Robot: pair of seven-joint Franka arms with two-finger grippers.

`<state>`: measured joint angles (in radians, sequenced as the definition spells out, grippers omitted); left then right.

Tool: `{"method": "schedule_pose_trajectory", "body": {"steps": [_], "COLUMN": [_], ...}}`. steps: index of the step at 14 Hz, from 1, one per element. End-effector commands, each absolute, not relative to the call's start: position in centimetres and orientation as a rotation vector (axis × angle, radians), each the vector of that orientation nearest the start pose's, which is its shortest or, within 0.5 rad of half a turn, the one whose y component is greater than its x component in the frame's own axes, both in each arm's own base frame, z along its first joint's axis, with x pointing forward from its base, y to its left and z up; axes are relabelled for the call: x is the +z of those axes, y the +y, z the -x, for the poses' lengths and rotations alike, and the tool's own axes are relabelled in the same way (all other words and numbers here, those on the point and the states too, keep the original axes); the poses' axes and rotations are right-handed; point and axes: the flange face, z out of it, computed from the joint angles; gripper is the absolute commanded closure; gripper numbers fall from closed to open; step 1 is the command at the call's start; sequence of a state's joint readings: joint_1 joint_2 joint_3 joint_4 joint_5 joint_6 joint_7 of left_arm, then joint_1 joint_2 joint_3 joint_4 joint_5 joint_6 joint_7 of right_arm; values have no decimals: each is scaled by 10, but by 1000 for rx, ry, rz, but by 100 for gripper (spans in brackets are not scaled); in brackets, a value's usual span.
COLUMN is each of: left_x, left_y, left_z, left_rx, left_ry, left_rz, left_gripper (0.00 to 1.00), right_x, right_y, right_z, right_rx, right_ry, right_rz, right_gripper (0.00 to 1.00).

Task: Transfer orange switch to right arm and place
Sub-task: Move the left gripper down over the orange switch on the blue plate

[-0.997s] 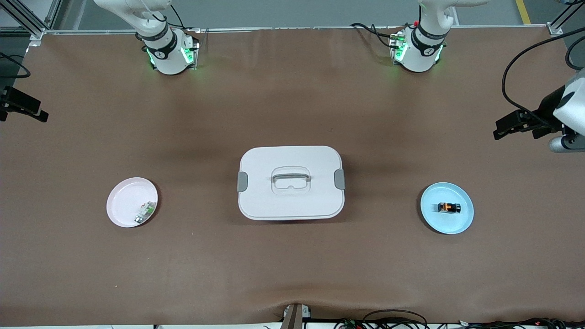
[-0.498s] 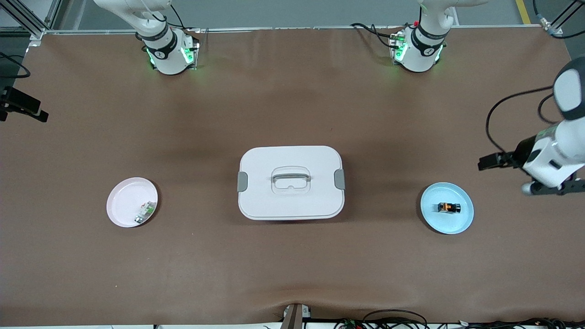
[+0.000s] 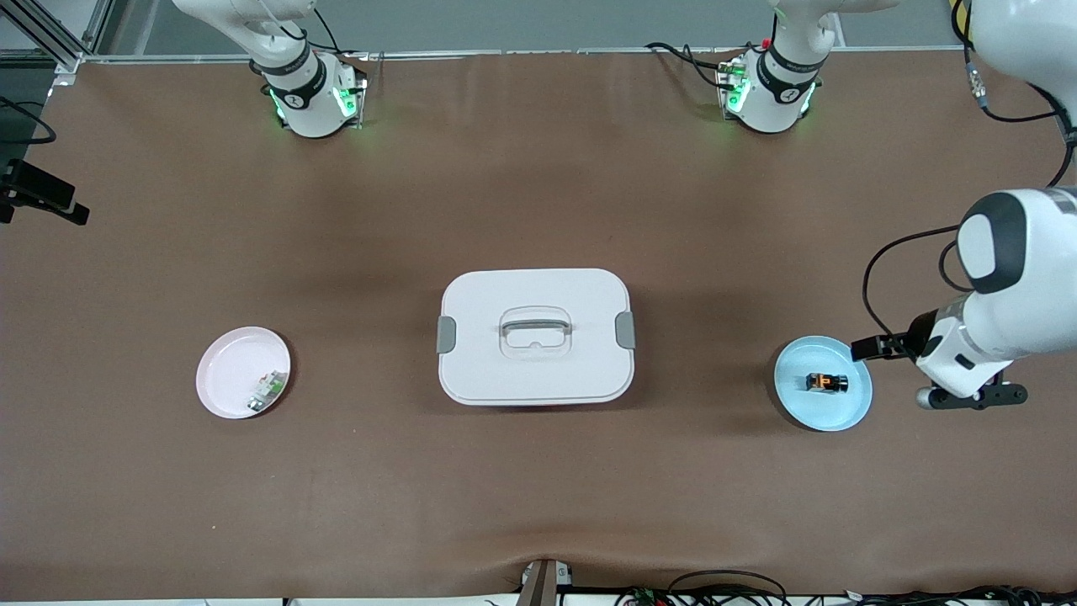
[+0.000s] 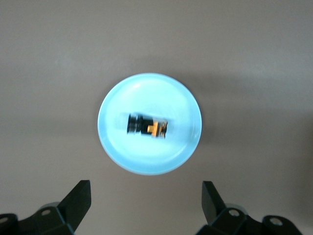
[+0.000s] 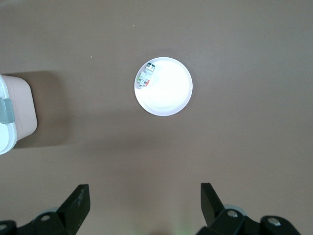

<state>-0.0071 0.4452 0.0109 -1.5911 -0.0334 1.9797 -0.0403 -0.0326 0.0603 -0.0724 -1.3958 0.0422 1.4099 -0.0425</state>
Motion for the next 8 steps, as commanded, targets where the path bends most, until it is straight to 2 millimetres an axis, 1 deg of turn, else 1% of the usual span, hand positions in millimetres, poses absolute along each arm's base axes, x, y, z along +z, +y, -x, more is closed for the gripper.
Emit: {"method": "schedule_pose_trajectory", "body": {"steps": [1,3,5,6,8], "left_x": [349,324,292,283,270], "left_y": [-6,-8,-11,-13,-15], "left_z": [-685,-690,-695,-696,-696], "left_rx": [51,43,52,50,56], "left_ry": [-81,-27,35,41,70], "left_rz": [3157,3122,3085,3083,3068], "left_gripper": [0,0,0,0,0], "right_x": [662,662,662,662,662], "right_y": [-54,-54,-55,-55,-55], "right_z": [-553,-553,-552,-552,-552], "right_rx": [69,70,70,70,70], "right_ry": [80,80,82,82,82], "right_rz": [3104,3105,3105,3105,3105], "right_gripper": [0,0,0,0,0]}}
